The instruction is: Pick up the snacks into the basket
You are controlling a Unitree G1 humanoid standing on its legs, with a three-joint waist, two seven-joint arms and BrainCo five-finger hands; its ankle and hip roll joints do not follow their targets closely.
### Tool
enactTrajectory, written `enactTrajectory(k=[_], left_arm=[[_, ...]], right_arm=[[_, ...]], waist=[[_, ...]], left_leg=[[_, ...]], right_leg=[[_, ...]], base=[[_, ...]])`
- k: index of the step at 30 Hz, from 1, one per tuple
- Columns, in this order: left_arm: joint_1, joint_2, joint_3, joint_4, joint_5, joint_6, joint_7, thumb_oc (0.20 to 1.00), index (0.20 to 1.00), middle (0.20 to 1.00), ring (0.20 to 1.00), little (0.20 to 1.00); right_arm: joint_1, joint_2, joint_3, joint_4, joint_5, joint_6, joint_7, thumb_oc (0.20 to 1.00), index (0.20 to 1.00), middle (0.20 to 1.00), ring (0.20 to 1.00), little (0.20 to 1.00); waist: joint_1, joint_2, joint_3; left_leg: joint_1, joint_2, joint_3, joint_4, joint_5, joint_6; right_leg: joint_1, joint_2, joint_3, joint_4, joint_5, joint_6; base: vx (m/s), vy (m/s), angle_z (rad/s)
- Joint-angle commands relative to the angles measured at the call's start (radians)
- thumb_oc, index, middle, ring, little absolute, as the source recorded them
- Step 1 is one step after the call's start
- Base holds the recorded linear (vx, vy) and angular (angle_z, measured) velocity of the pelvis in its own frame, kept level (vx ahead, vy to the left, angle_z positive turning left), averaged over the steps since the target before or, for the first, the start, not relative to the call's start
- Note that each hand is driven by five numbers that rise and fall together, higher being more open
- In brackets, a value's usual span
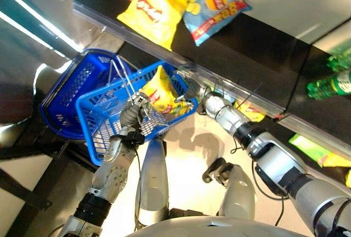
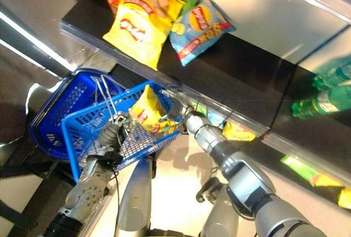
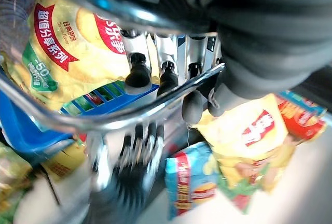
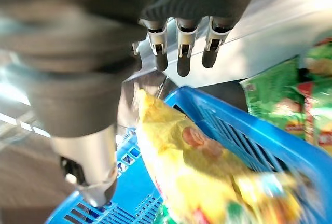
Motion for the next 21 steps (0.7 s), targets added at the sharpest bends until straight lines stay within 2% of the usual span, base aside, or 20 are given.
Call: enactTrajectory(k=[1, 7, 12, 14, 15, 18, 21], left_arm=[[-0.022, -0.030, 0.058, -0.144, 0.130, -0.126, -0.013, 0.200, 0.200, 0.200, 0.200, 0.200], [-0.002, -0.042, 0.097, 0.013, 0.196, -0.123, 0.002, 0.200, 0.200, 0.200, 0.200, 0.200], [0.023, -0.066, 0.110, 0.163, 0.230, -0.110, -0.016, 0.200, 0.200, 0.200, 0.200, 0.200], [0.035, -0.085, 0.113, 0.264, 0.236, -0.104, -0.051, 0.200, 0.200, 0.200, 0.200, 0.200], [0.035, -0.085, 0.113, 0.265, 0.236, -0.105, -0.052, 0.200, 0.200, 0.200, 0.200, 0.200], [0.044, -0.110, 0.122, 0.376, 0.240, -0.102, -0.073, 0.200, 0.200, 0.200, 0.200, 0.200], [0.051, -0.137, 0.134, 0.463, 0.240, -0.105, -0.081, 0.200, 0.200, 0.200, 0.200, 0.200]], right_arm=[[0.020, 0.001, -0.049, -0.053, 0.015, -0.036, -0.004, 1.000, 1.000, 1.000, 1.000, 1.000], [0.224, -0.069, -0.115, -0.205, 0.056, -0.059, 0.013, 1.000, 1.000, 1.000, 1.000, 1.000], [0.386, -0.094, -0.158, -0.206, 0.165, -0.076, 0.056, 1.000, 1.000, 1.000, 1.000, 1.000], [0.473, -0.077, -0.181, -0.124, 0.296, -0.082, 0.085, 1.000, 1.000, 1.000, 1.000, 1.000], [0.473, -0.078, -0.181, -0.124, 0.296, -0.082, 0.085, 1.000, 1.000, 1.000, 1.000, 1.000], [0.538, -0.027, -0.211, 0.006, 0.476, -0.076, 0.110, 1.000, 1.000, 1.000, 1.000, 1.000], [0.565, 0.018, -0.242, 0.130, 0.581, -0.073, 0.119, 1.000, 1.000, 1.000, 1.000, 1.000]], waist=[[-0.004, -0.001, -0.059], [-0.060, -0.022, -0.090], [-0.103, -0.036, -0.139], [-0.124, -0.039, -0.180], [-0.124, -0.039, -0.179], [-0.131, -0.040, -0.226], [-0.133, -0.037, -0.268]], left_leg=[[0.061, -0.013, 0.073, -0.044, 0.002, 0.082], [0.144, -0.009, 0.106, -0.115, 0.019, 0.080], [0.255, -0.015, 0.144, -0.236, 0.052, 0.078], [0.320, -0.022, 0.166, -0.332, 0.083, 0.074], [0.322, -0.022, 0.166, -0.335, 0.084, 0.074], [0.384, -0.039, 0.195, -0.428, 0.115, 0.066], [0.440, -0.053, 0.215, -0.508, 0.137, 0.060]], right_leg=[[-0.023, -0.018, 0.076, -0.031, 0.214, 0.086], [0.040, -0.010, 0.083, -0.109, 0.253, 0.093], [0.134, 0.010, 0.087, -0.235, 0.306, 0.108], [0.187, 0.023, 0.082, -0.322, 0.338, 0.115], [0.189, 0.024, 0.082, -0.323, 0.338, 0.115], [0.237, 0.040, 0.081, -0.414, 0.364, 0.119], [0.269, 0.061, 0.094, -0.489, 0.378, 0.121]], base=[[0.03, 0.039, -0.24], [0.04, 0.025, -0.18], [0.08, 0.028, -0.25], [0.11, 0.028, -0.19], [0.09, 0.015, -0.14], [0.08, 0.014, -0.20], [0.09, 0.010, -0.20]])
